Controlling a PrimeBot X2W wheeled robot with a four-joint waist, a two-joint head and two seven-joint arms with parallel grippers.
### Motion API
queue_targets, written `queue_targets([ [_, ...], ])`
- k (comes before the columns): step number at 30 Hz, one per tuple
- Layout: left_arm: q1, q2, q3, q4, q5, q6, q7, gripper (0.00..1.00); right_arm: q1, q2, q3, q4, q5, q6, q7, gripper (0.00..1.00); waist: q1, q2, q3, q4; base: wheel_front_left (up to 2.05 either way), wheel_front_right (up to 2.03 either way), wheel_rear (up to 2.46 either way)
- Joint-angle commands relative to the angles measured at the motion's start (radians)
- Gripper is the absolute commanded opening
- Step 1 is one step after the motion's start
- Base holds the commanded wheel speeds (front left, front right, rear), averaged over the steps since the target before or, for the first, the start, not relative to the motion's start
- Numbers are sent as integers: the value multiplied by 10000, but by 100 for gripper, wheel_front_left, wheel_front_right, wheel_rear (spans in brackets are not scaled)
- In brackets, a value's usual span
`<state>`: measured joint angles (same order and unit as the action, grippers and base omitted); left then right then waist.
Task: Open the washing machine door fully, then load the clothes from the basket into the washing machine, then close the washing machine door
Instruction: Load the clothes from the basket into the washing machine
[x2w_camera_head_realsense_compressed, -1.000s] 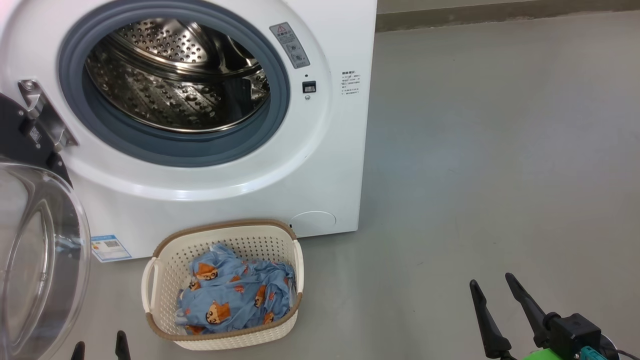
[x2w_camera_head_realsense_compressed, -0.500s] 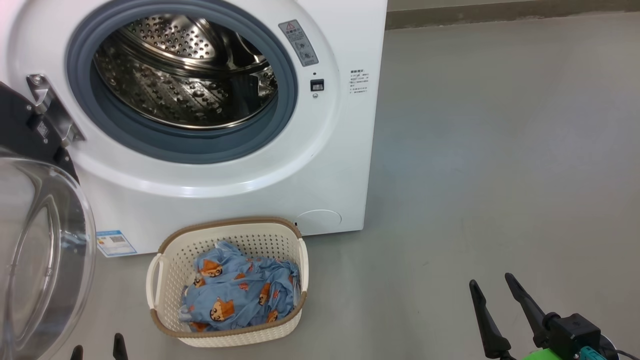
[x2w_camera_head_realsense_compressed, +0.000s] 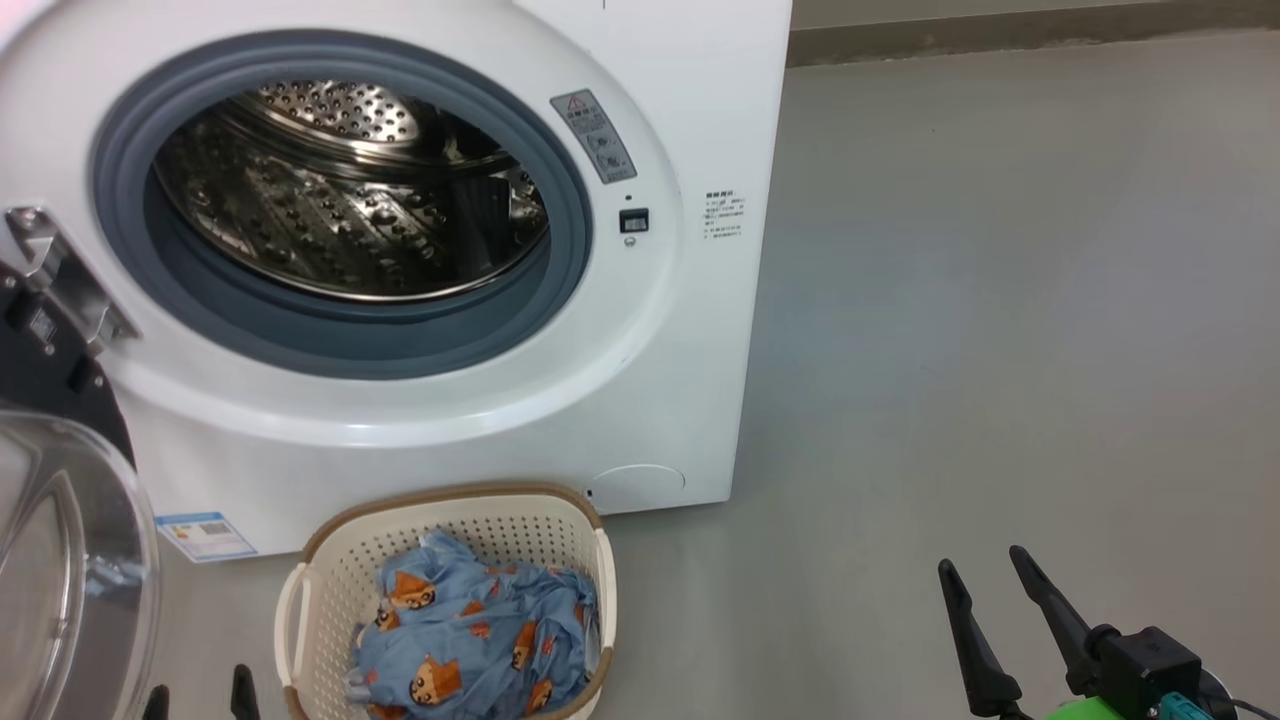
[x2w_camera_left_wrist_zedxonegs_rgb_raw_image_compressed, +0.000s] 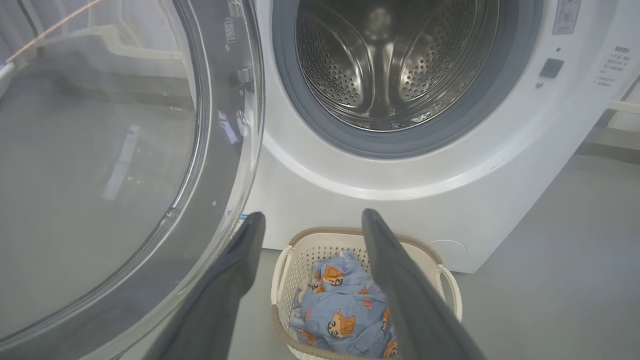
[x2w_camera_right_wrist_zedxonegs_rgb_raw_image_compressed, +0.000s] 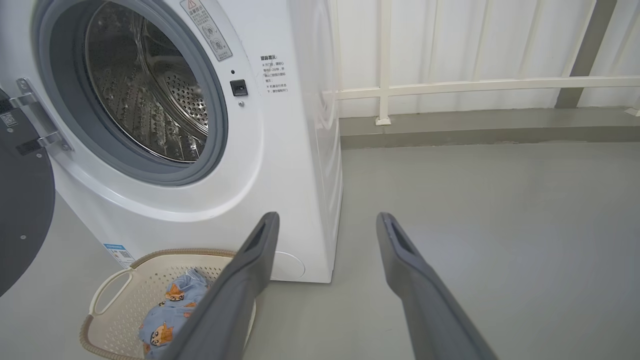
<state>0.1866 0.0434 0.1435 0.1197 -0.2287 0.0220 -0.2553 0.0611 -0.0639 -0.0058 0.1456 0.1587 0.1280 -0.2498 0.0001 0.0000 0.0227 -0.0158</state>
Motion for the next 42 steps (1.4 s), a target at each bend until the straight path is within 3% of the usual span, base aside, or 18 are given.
queue_targets([
  [1, -240, 68, 323, -252, 129, 72, -64, 100, -264, -39, 249, -242, 1, 27, -120, 100, 0, 0, 10, 1, 83, -83, 0],
  [20, -322, 68, 240, -221, 285, 79, -65, 100, -351, -53, 302, -200, 26, 27, -120, 100, 0, 0, 91, -13, 11, -11, 0],
  [26, -467, 68, -84, 57, 793, -26, -65, 100, -461, -34, 355, -238, 60, 27, -120, 100, 0, 0, 398, -110, 0, 0, 0],
  [33, -1333, 68, -439, 762, 831, -281, -65, 100, -829, 11, 355, -407, 65, 27, -120, 100, 0, 0, 1432, -271, 0, 0, 0],
  [42, -3500, 336, -835, 3108, 1086, -702, -65, 100, -1836, 78, 461, -701, 46, 27, -120, 100, -1, 0, 3496, -800, 0, 0, 0],
])
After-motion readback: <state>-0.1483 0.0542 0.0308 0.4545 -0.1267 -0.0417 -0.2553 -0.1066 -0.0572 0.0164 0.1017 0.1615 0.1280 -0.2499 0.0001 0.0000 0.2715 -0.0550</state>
